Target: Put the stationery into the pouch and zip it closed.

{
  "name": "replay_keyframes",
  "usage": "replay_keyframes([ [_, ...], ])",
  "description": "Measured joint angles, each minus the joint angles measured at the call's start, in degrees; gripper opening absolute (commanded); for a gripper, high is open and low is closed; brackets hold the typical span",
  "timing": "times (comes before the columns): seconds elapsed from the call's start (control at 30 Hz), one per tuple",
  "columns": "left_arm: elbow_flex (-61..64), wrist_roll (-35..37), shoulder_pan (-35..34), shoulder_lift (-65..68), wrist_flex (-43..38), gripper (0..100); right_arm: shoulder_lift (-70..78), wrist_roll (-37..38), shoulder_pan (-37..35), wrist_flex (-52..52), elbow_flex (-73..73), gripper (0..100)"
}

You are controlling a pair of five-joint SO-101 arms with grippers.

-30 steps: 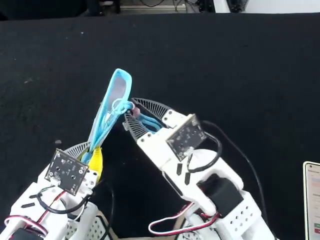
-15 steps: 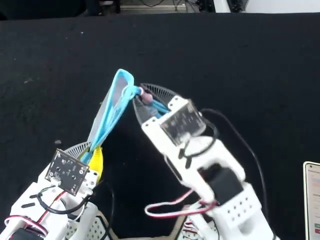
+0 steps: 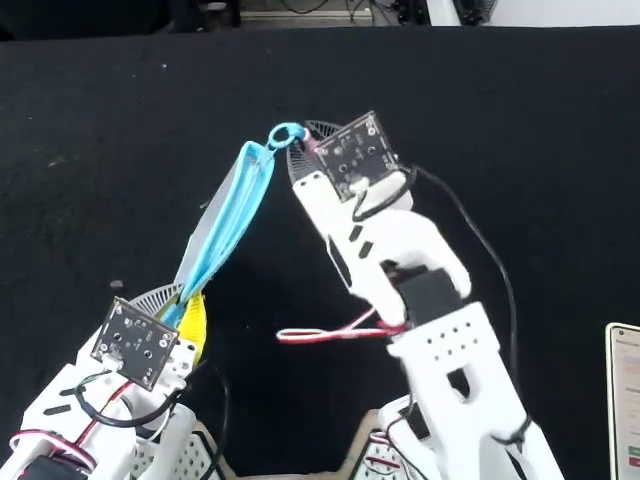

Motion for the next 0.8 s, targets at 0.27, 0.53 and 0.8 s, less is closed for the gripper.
replay_keyframes([
  [0.27,0.0,0.0,0.0,0.0,-0.09,3,4.92,0.0,1.14,-6.42,0.0,1.1],
  [0.53,0.0,0.0,0.0,0.0,-0.18,3,7.56,0.0,1.05,-9.93,0.0,1.1],
  [0.8,0.0,0.0,0.0,0.0,-0.18,3,7.56,-9.49,1.05,-1.41,-3.52,8.0],
])
